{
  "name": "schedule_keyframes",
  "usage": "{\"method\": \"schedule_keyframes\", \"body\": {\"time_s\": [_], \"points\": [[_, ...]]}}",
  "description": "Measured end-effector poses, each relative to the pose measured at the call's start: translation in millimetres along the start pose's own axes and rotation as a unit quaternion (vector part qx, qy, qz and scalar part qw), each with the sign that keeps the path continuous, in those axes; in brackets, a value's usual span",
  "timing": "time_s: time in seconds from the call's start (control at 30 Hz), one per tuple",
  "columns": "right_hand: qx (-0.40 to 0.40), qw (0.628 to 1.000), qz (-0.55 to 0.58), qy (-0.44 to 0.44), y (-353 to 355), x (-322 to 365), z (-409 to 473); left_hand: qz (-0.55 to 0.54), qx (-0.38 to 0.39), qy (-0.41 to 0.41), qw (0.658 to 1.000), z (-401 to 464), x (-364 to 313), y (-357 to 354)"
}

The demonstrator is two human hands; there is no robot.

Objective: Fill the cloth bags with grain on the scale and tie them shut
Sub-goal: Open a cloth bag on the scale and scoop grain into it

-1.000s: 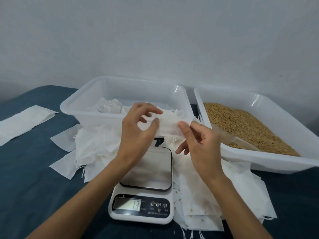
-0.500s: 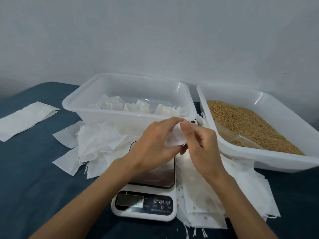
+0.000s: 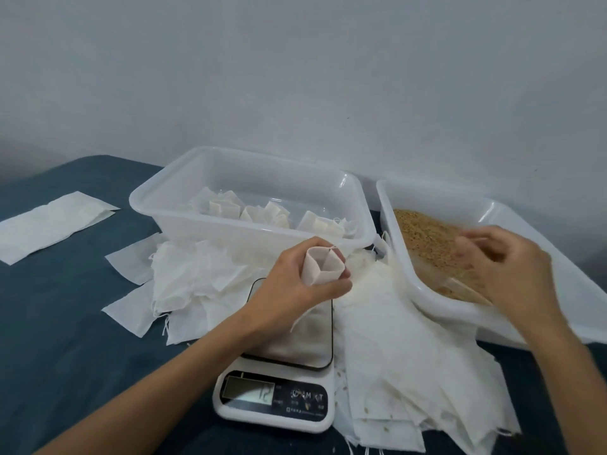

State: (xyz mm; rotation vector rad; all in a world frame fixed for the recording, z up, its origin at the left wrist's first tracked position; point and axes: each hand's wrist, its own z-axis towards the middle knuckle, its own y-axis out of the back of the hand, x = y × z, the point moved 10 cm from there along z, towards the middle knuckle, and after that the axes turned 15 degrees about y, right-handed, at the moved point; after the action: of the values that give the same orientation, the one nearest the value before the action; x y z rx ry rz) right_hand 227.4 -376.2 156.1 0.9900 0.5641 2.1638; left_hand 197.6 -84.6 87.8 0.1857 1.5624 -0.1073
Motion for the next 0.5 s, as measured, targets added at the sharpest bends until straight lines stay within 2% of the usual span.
{"method": "schedule_keyframes", "body": {"time_s": [0.07, 0.13, 0.2, 0.37, 0.43, 0.5], "points": [[0.186, 0.973, -0.11, -0.087, -14, -48, -5, -0.002, -0.004, 0.008, 1.0, 2, 3, 1], [0.299, 0.938, -0.124, -0.128, -25, -73, -15, -0.01, -0.011, 0.01, 1.0, 4, 5, 3], [0.322, 0.93, -0.134, -0.12, -29, -79, -11, -0.017, -0.016, 0.009, 1.0, 5, 5, 6], [0.36, 0.892, -0.259, -0.088, -49, -94, 6, -0.022, -0.018, 0.0, 1.0, 6, 3, 6], [0.379, 0.881, -0.271, -0.082, -59, -101, 6, -0.034, -0.014, -0.001, 0.999, 6, 3, 6], [0.374, 0.886, -0.259, -0.087, -59, -107, 6, -0.039, -0.008, -0.002, 0.999, 5, 2, 5]]}}
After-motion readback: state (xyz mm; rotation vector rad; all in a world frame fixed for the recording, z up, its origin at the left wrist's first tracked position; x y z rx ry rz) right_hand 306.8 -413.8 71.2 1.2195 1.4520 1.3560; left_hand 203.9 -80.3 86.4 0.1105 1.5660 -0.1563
